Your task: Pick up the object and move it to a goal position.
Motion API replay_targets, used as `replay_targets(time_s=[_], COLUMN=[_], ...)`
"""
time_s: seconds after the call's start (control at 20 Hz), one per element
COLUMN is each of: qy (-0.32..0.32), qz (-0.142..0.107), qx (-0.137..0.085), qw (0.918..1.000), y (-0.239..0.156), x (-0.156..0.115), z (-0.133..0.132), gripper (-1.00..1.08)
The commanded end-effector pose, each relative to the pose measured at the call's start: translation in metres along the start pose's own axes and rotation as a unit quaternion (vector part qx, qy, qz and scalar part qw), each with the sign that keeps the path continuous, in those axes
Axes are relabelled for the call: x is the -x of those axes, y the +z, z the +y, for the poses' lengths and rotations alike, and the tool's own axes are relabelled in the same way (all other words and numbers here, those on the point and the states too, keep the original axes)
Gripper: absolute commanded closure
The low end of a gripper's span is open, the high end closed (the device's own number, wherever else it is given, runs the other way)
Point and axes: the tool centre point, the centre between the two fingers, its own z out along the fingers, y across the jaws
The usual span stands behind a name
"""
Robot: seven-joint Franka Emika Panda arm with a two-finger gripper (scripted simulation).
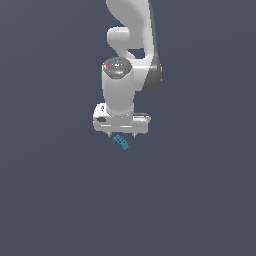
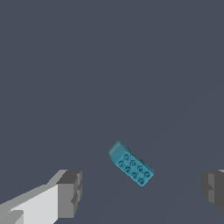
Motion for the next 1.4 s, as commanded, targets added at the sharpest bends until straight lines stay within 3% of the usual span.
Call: replay_targets(time_s=[0.0, 0.8, 1.35], qy=[0.0, -0.015, -0.089], qz=[0.0, -0.005, -0.003], qx=[0.0, -0.001, 0.002], qw=[1.0, 0.9999, 0.996], y=[0.0, -0.006, 0.015], x=[0.0, 0.003, 0.01], z=[0.0, -0.001, 0.005], gripper=[-0.92, -0.92, -0.92])
